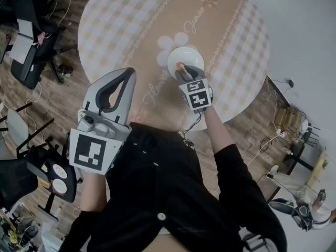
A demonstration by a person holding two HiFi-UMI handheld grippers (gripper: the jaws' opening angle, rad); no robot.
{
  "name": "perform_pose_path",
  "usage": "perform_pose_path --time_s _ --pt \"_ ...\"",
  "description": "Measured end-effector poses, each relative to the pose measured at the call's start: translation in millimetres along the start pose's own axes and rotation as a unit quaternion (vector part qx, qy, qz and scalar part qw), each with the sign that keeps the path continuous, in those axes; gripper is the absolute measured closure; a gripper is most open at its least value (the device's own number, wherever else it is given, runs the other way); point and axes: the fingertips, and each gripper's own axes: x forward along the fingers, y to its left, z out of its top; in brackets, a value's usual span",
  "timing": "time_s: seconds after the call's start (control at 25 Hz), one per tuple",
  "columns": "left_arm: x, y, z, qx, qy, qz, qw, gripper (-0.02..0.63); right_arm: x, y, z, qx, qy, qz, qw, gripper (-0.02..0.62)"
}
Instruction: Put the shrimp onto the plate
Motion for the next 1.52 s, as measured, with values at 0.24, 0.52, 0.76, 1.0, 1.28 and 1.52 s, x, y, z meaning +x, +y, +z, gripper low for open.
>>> perform_pose_path --time_s 0.24,0.52,0.76,1.0,1.28,1.52 --pt "1 -5 2 0.004 -0.007 -0.017 0.9998 0.603 -19 3 19 0.002 -0.049 -0.038 0.998 0.546" --pt "2 -13 7 0.009 -0.018 -0.044 0.9988 0.603 -51 6 36 0.041 -0.104 -0.059 0.992 0.588" --pt "3 -22 15 0.014 -0.031 -0.068 0.9971 0.603 -89 5 54 0.056 -0.146 -0.103 0.982 0.590" --pt "3 -29 23 0.019 -0.041 -0.089 0.9951 0.603 -128 9 79 0.078 -0.197 -0.122 0.970 0.591" --pt "5 -35 37 0.032 -0.057 -0.109 0.9918 0.603 -176 14 109 0.091 -0.260 -0.143 0.951 0.591" --pt "3 -35 48 0.040 -0.070 -0.114 0.9902 0.603 -223 18 136 0.064 -0.309 -0.177 0.932 0.591"
